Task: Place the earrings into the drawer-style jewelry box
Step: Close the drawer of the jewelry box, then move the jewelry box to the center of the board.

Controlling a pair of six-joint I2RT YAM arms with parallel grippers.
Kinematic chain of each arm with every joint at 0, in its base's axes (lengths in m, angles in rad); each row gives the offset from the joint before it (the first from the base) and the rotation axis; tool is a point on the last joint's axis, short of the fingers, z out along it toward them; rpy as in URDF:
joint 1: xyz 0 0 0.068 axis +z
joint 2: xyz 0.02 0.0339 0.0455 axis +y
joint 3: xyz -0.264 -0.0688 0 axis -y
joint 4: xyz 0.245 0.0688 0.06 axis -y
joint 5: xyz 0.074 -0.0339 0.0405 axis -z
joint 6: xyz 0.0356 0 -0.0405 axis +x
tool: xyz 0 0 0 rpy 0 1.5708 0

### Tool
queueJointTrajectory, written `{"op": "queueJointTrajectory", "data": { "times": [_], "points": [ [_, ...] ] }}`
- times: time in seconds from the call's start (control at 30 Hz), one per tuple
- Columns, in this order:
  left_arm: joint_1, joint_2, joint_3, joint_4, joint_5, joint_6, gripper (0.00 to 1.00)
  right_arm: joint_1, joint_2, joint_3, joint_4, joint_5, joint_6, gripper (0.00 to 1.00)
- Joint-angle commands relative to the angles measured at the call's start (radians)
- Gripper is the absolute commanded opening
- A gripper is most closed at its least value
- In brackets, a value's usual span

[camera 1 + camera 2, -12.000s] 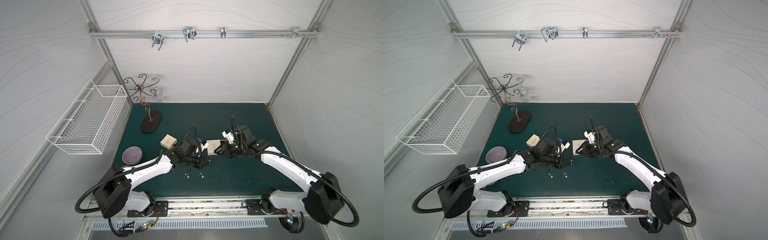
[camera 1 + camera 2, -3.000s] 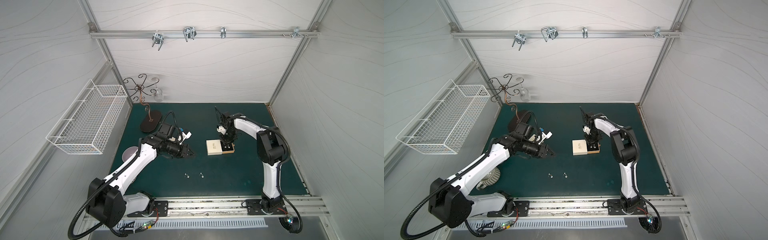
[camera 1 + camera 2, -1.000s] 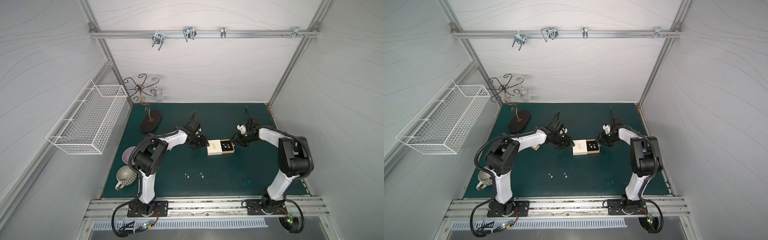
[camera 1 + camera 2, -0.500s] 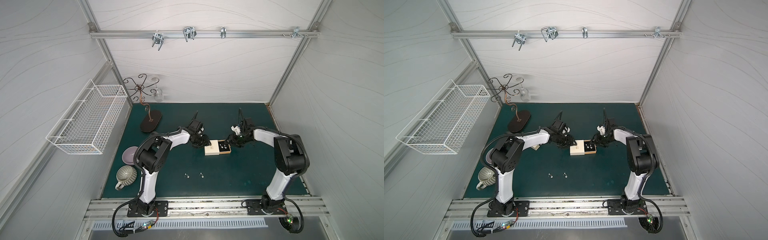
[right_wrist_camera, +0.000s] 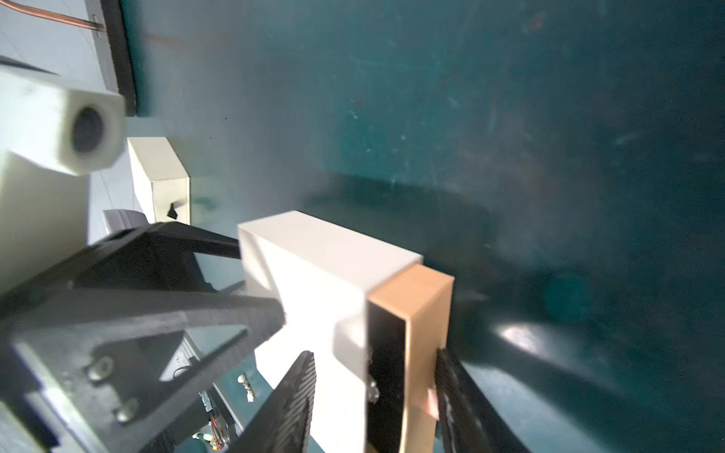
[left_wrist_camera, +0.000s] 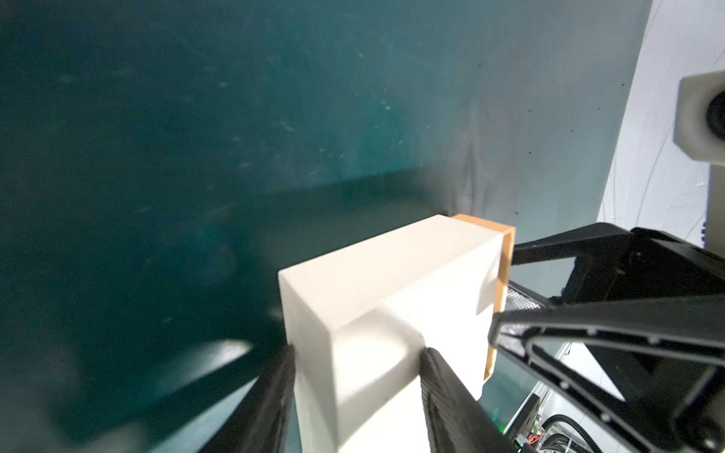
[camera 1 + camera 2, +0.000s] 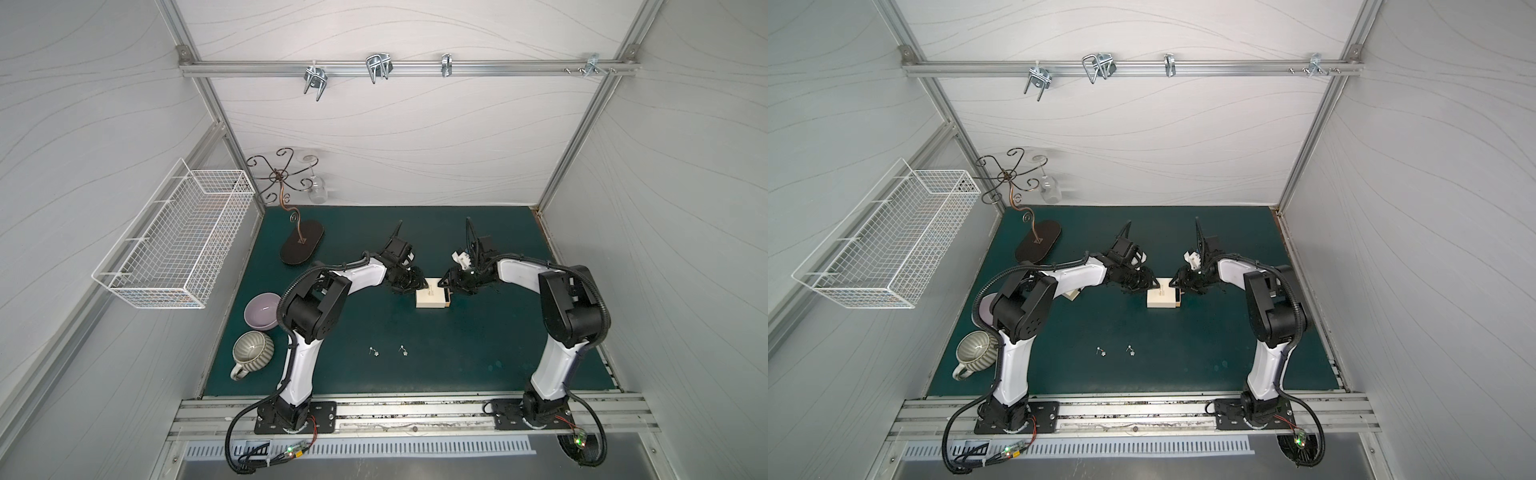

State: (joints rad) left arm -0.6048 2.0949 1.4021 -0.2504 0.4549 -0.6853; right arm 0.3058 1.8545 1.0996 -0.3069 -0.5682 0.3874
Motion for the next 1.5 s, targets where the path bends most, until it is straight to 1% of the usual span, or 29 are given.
{"op": "queueJointTrajectory", "data": {
  "times": [0.0, 0.3, 0.4, 0.5, 0.57, 0.67, 0.8, 0.97, 1.1, 1.17, 1.23, 1.3, 1.37, 1.47],
  "points": [
    [-0.019, 0.035, 0.041, 0.046, 0.025, -0.023, 0.53, 0.018, 0.022, 0.026, 0.032, -0.044, 0.016, 0.52],
    [-0.024, 0.039, 0.051, 0.046, 0.017, -0.033, 0.52, 0.017, 0.029, 0.046, 0.008, -0.023, 0.000, 0.54],
    [-0.025, 0.041, 0.060, 0.045, 0.013, -0.037, 0.54, 0.002, 0.024, 0.047, -0.004, -0.014, -0.008, 0.54],
    [-0.026, 0.024, 0.069, 0.015, -0.017, -0.032, 0.61, -0.022, -0.003, 0.042, -0.024, 0.006, -0.023, 0.55],
    [-0.020, -0.008, 0.069, -0.018, -0.061, -0.020, 0.67, -0.037, -0.025, 0.043, -0.047, 0.021, -0.036, 0.55],
    [0.002, -0.066, 0.067, -0.083, -0.117, 0.000, 0.70, -0.052, -0.069, 0.049, -0.083, 0.045, -0.049, 0.54],
    [0.061, -0.172, 0.039, -0.176, -0.201, 0.040, 0.72, -0.046, -0.125, 0.071, -0.130, 0.064, -0.051, 0.54],
    [0.184, -0.320, -0.032, -0.272, -0.318, 0.084, 0.75, -0.004, -0.170, 0.103, -0.164, 0.057, -0.035, 0.54],
    [0.293, -0.415, -0.097, -0.334, -0.476, 0.107, 0.86, 0.073, -0.182, 0.129, -0.154, 0.061, -0.005, 0.54],
    [0.350, -0.444, -0.140, -0.328, -0.523, 0.099, 0.92, 0.118, -0.172, 0.146, -0.143, 0.062, 0.013, 0.54],
    [0.407, -0.459, -0.188, -0.302, -0.547, 0.092, 0.97, 0.181, -0.152, 0.160, -0.123, 0.066, 0.031, 0.54],
    [0.451, -0.450, -0.218, -0.285, -0.553, 0.093, 0.99, 0.239, -0.124, 0.184, -0.116, 0.073, 0.039, 0.54],
    [0.485, -0.429, -0.237, -0.264, -0.542, 0.106, 0.99, 0.290, -0.095, 0.198, -0.103, 0.082, 0.046, 0.54],
    [0.522, -0.403, -0.256, -0.234, -0.492, 0.125, 0.99, 0.350, -0.050, 0.200, -0.055, 0.088, 0.069, 0.53]
  ]
}}
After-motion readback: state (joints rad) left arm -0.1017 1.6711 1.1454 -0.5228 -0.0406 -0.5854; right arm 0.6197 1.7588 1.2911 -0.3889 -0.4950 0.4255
